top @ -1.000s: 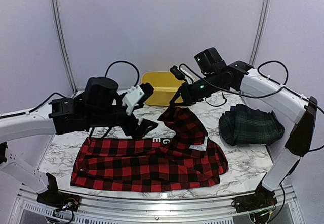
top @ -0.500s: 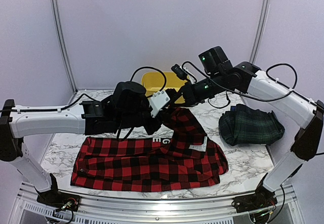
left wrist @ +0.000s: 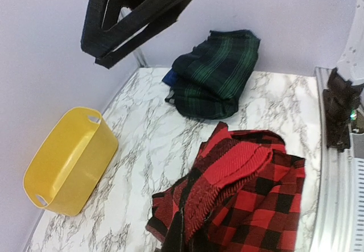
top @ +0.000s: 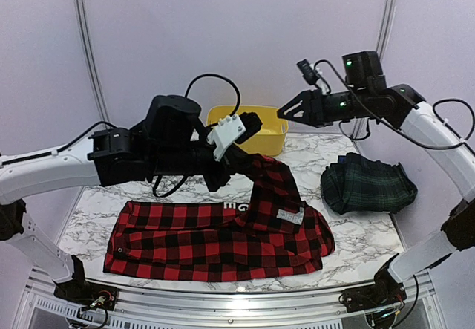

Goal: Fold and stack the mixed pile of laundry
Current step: Smooth out the rectangle-folded shirt at the center of the board.

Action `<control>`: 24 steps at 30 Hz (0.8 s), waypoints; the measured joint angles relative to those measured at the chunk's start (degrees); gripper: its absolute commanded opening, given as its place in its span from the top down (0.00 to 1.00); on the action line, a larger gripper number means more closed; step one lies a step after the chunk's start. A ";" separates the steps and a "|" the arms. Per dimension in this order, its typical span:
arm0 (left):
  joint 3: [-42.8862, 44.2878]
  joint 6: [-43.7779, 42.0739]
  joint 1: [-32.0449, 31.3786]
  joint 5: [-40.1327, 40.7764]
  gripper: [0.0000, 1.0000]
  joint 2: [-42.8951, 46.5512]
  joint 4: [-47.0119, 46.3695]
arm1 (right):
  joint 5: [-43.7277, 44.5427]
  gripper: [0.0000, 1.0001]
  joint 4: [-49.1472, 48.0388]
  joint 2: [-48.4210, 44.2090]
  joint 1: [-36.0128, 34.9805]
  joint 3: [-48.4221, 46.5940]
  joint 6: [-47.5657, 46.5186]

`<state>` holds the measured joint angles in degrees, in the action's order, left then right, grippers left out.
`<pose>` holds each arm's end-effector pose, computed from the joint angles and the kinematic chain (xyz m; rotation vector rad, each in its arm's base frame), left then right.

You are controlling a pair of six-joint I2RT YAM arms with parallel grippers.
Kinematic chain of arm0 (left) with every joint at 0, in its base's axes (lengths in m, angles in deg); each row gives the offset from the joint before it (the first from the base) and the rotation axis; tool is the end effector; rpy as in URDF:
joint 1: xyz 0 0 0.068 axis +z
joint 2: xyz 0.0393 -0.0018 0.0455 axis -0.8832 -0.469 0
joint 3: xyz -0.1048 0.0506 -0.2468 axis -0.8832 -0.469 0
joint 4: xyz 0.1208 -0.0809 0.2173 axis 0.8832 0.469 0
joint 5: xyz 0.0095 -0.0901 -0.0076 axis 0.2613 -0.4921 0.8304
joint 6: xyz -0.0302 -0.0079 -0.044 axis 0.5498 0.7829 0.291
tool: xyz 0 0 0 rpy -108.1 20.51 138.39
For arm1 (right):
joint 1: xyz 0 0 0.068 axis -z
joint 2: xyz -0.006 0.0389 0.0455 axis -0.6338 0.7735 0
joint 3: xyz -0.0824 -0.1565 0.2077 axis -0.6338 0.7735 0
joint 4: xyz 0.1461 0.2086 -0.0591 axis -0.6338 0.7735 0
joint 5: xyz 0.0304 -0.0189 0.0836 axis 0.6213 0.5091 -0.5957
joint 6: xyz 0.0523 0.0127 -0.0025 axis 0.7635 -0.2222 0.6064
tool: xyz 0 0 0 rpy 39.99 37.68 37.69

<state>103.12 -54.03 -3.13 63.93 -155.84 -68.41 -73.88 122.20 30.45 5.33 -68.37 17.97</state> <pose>0.1538 -0.3245 0.3726 1.1879 1.5060 -0.5032 0.2411 0.1859 0.4260 -0.6999 2.1051 1.1121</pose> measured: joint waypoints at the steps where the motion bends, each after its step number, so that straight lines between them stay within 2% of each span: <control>1: 1.31 0.22 -0.79 -0.59 1.00 0.87 1.31 | 0.28 0.38 -0.68 -1.14 2.05 0.35 -0.22; 5: 7.50 1.01 -6.14 -2.80 1.00 3.34 5.77 | 1.70 0.41 -2.69 -3.93 7.02 2.47 -1.55; 9: 12.52 2.05 -11.96 -3.89 1.00 3.56 11.02 | 1.75 0.49 -5.97 -3.89 7.21 8.31 -2.12; 15: 14.80 5.64 -18.47 -5.49 1.00 3.04 17.99 | -2.64 0.56 -11.87 -2.01 6.60 21.33 -1.03; 19: 14.80 9.70 -20.20 -6.25 1.00 1.70 20.06 | -4.09 0.61 -15.50 -0.48 2.10 27.87 -0.04; 24: 15.47 14.82 -20.22 -1.88 1.00 -2.60 20.87 | -5.62 0.66 -20.68 4.24 -5.64 31.80 1.20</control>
<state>118.60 -39.21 -23.35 62.05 -158.44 -47.53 -79.50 101.53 34.69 -0.30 -36.56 19.17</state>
